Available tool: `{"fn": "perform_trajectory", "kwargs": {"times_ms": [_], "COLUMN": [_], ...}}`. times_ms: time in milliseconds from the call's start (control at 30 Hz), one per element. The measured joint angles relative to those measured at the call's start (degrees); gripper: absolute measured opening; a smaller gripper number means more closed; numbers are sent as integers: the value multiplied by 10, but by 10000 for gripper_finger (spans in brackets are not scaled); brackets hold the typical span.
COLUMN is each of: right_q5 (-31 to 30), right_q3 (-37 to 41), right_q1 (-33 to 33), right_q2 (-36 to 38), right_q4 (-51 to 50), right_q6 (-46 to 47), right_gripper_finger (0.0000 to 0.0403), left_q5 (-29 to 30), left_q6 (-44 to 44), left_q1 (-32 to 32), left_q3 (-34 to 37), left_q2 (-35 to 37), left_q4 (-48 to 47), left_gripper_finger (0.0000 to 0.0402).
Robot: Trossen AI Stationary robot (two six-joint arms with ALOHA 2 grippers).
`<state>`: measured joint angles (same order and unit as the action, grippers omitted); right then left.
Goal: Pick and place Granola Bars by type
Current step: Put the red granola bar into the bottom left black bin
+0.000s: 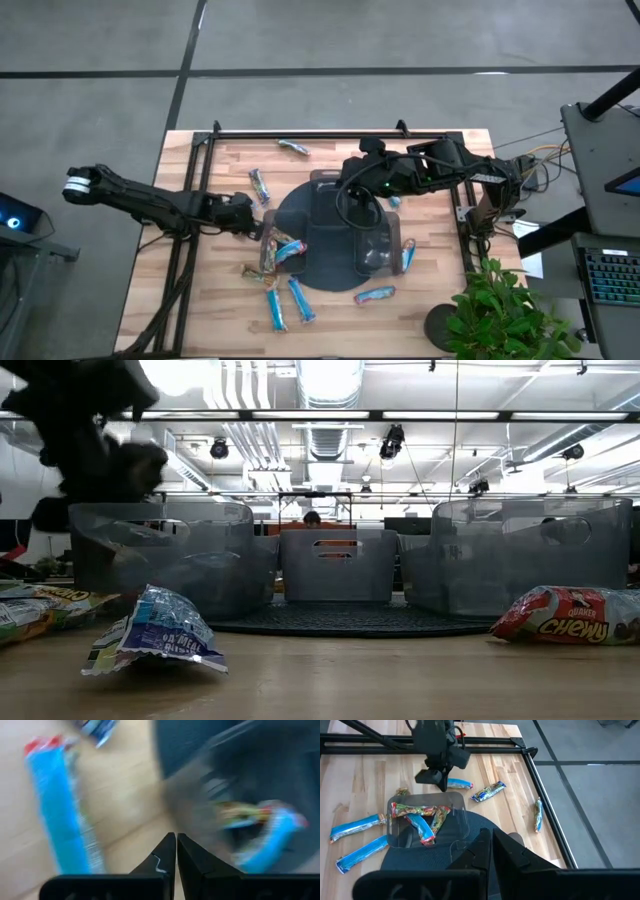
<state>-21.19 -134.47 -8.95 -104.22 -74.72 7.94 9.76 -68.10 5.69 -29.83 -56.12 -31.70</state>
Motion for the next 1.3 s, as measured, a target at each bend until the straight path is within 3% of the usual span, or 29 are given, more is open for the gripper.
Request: {"fn": "perform_trajectory", "kwargs": {"times_ms": [100, 400, 533, 700, 1000, 1300], "right_q5": [0, 1, 1, 2, 2, 2], "right_q3": [0, 0, 0, 0, 0, 0], "right_q1": [0, -1, -1, -1, -2, -3], "right_q2": [0, 0, 0, 0, 0, 0], "right_q4": [0, 0, 0, 0, 0, 0], "right_q6": [0, 0, 0, 9, 11, 34], "right_gripper_finger": [8, 8, 8, 8, 8, 8], "left_q5": [4, 108, 105, 102, 27, 28], "left_q6": [21, 17, 12, 9, 171, 111], "left_q1": [0, 0, 0, 0, -1, -32], "left_q3": [-47, -180, -175, -157, -157, -135], "left_q2": [4, 5, 5, 4, 4, 4], "left_q4": [-41, -337, -347, -344, -348, -351], "left_gripper_finger": [0, 0, 11, 57, 144, 191]}}
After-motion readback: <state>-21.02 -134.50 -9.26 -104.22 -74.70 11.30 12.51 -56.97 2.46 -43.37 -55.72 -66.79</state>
